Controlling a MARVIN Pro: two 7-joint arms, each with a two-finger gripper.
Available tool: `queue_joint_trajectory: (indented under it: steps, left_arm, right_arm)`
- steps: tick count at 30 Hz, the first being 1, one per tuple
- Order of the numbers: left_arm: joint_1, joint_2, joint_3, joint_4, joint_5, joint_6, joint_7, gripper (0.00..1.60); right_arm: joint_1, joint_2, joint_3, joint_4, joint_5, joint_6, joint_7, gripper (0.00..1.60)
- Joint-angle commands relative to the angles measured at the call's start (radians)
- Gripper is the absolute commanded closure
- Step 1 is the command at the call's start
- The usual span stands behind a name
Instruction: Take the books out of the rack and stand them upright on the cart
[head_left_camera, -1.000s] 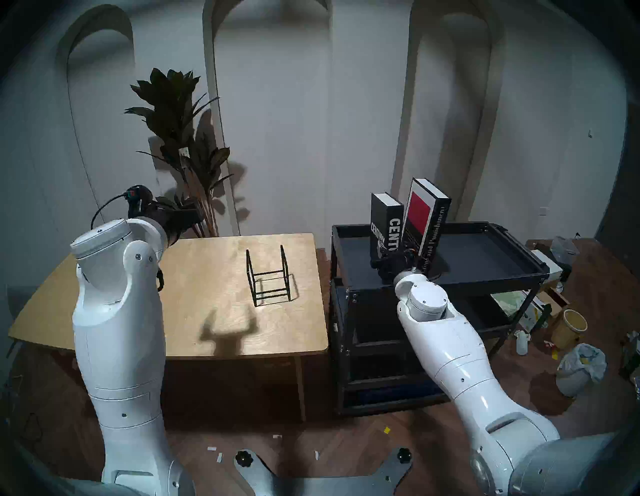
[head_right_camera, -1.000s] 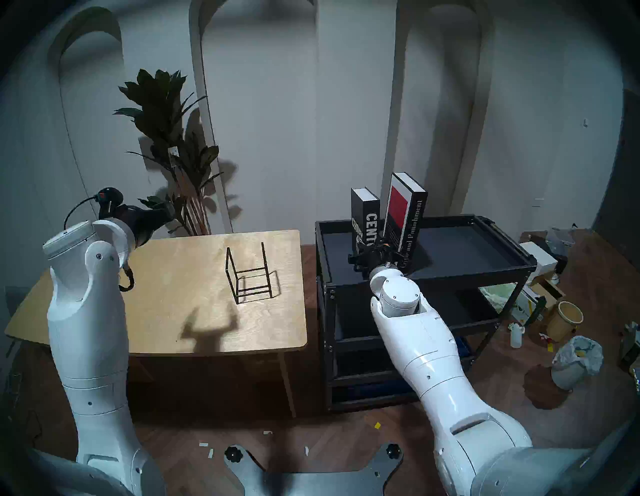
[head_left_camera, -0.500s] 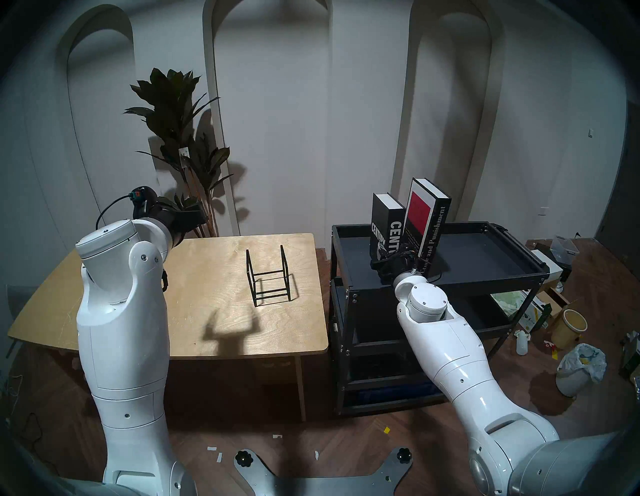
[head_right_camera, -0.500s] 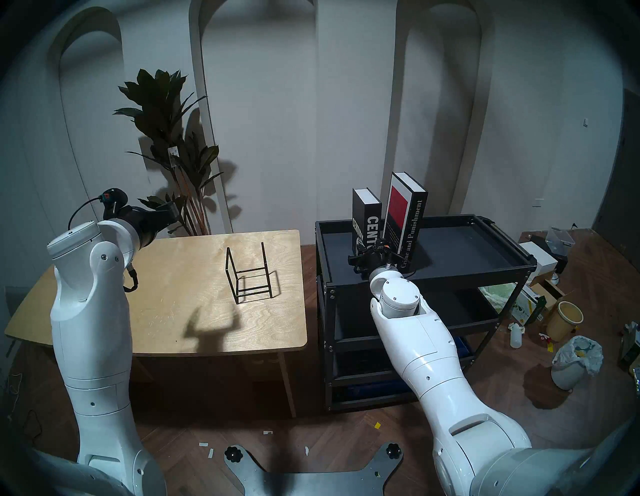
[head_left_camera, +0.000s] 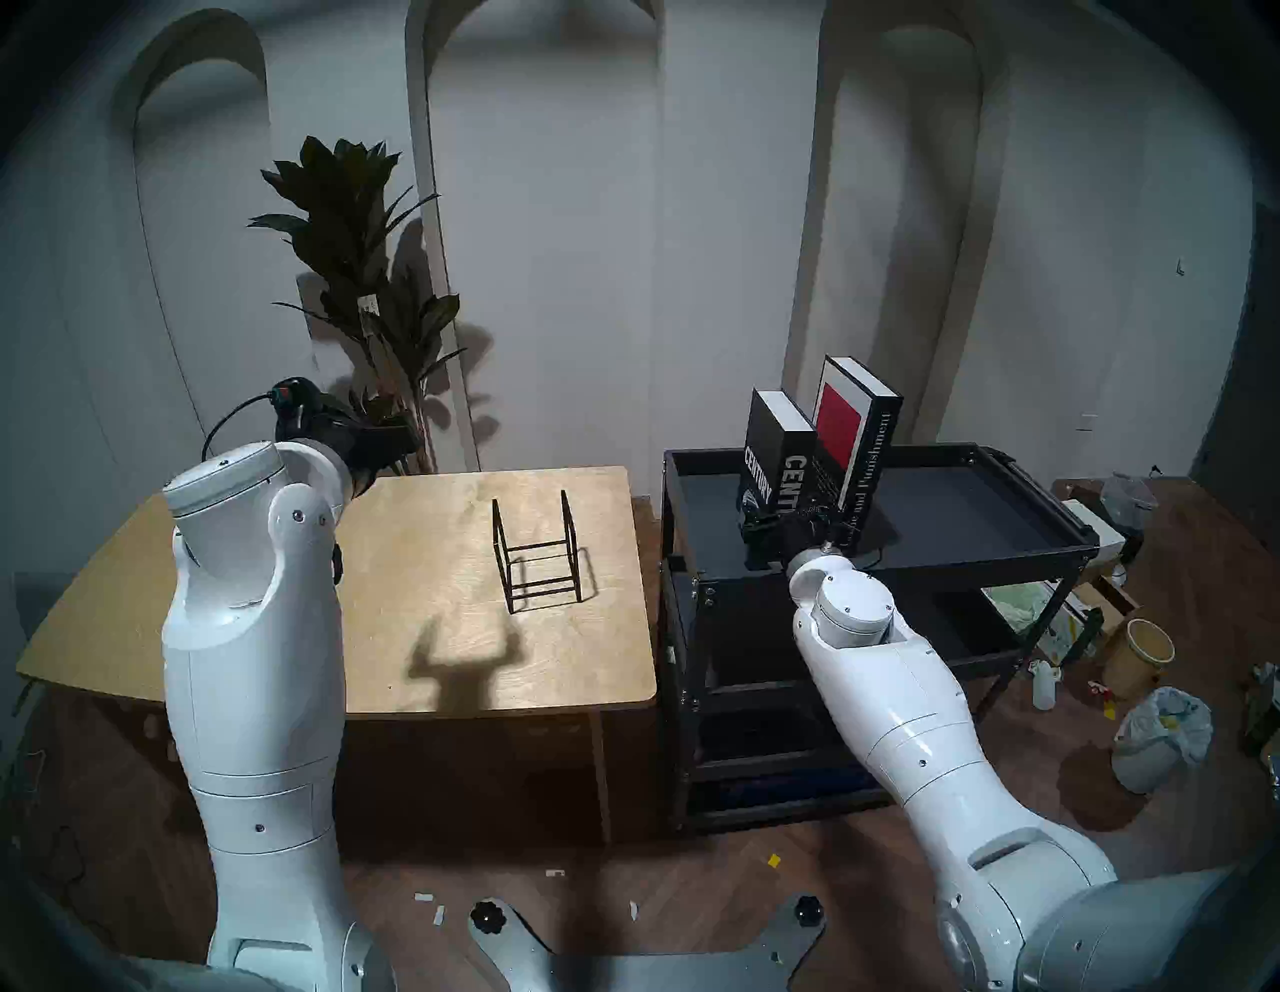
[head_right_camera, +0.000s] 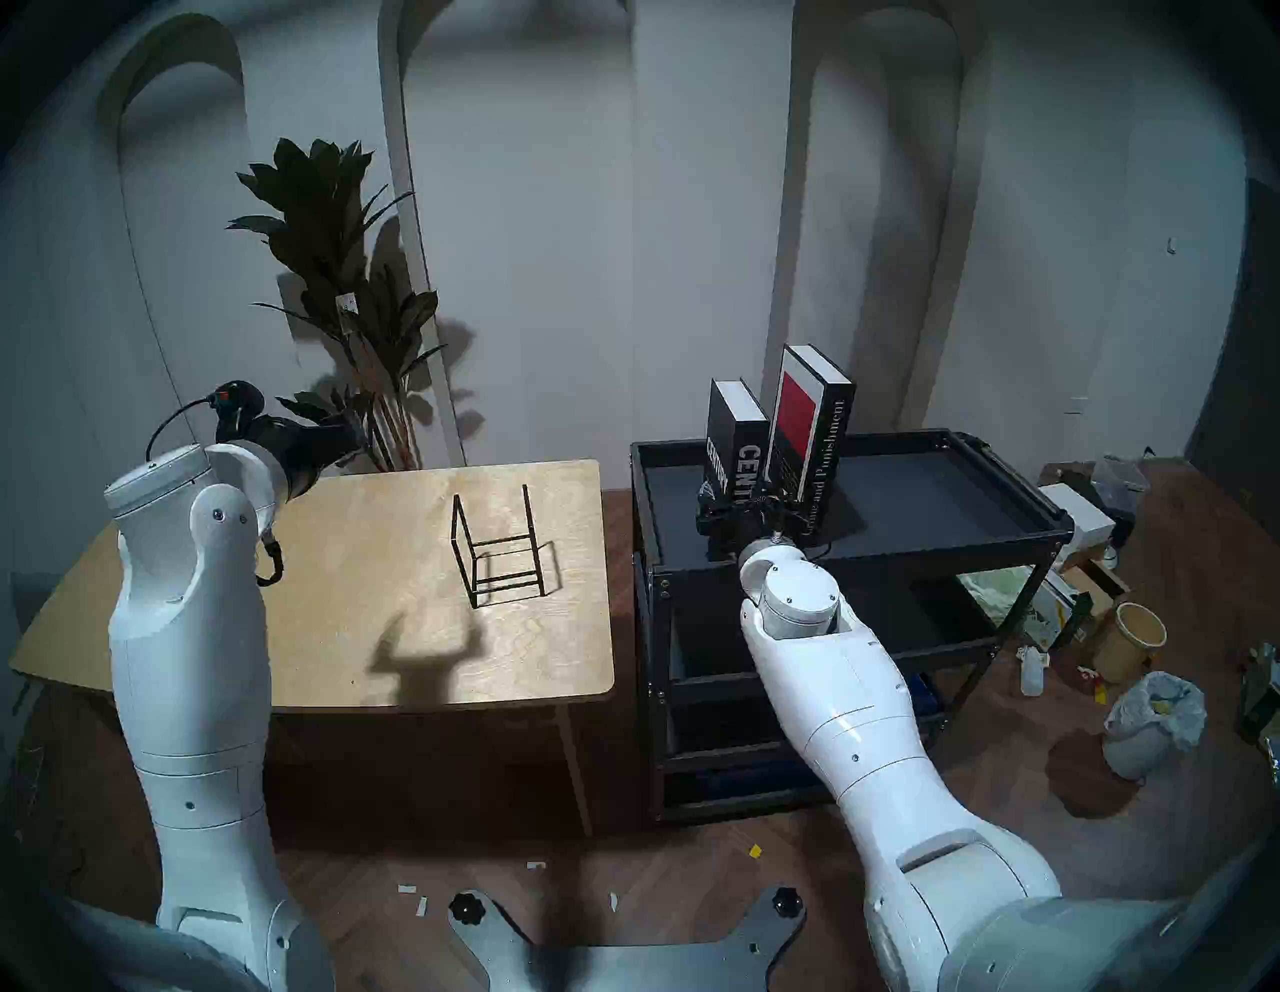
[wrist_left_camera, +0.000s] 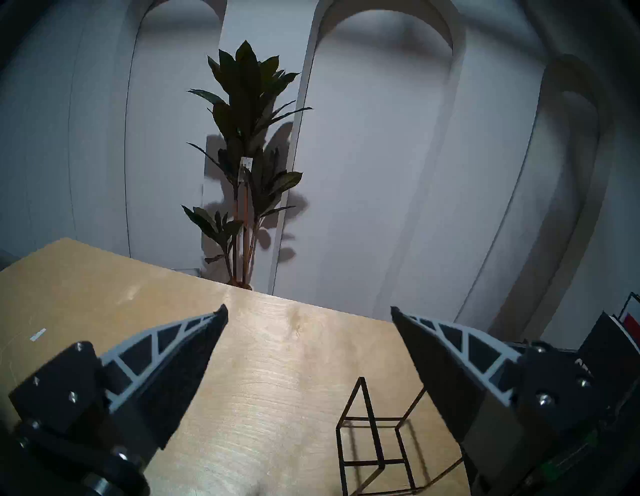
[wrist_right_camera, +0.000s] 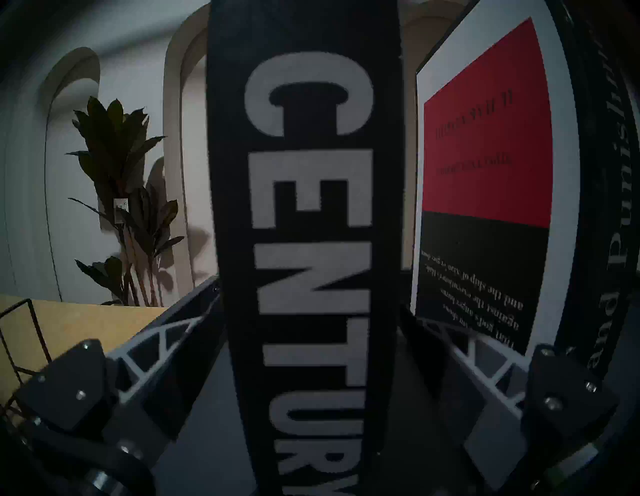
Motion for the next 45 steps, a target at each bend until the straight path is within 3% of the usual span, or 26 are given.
queue_joint_trajectory:
  steps: [1,8,9,13,25,36,45]
  left_arm:
    - [-0.023,0.004,-0.004,-0.009,-0.001,-0.009,-0.002,0.0]
    - [-0.023,0.003,-0.006,-0.007,-0.003,-0.009,-0.004,0.0]
    - [-0.022,0.003,-0.007,-0.007,-0.004,-0.009,-0.005,0.0]
    - [-0.019,0.007,-0.005,-0.007,-0.002,-0.016,-0.01,0.0]
    - [0.04,0.041,0.015,-0.017,0.01,-0.079,-0.06,0.0]
    - [0.09,0.06,0.014,-0.019,0.03,-0.125,-0.084,0.0]
    - [0.161,0.103,0.043,-0.016,0.115,-0.249,-0.084,0.0]
  right_arm:
    - [-0.039,0.002,0.002,-0.115,-0.001,0.018,-0.017,0.0]
    - [-0.09,-0.004,0.012,-0.197,-0.002,0.016,-0.059,0.0]
    - [-0.079,-0.006,0.01,-0.175,-0.009,-0.008,-0.06,0.0]
    - [-0.126,-0.002,0.016,-0.254,-0.009,0.011,-0.083,0.0]
    - [-0.23,-0.012,0.032,-0.384,-0.004,-0.008,-0.125,0.0]
    - [-0.327,-0.031,-0.019,-0.514,0.034,-0.023,-0.094,0.0]
    - [-0.358,0.015,-0.084,-0.621,0.03,-0.027,-0.019,0.0]
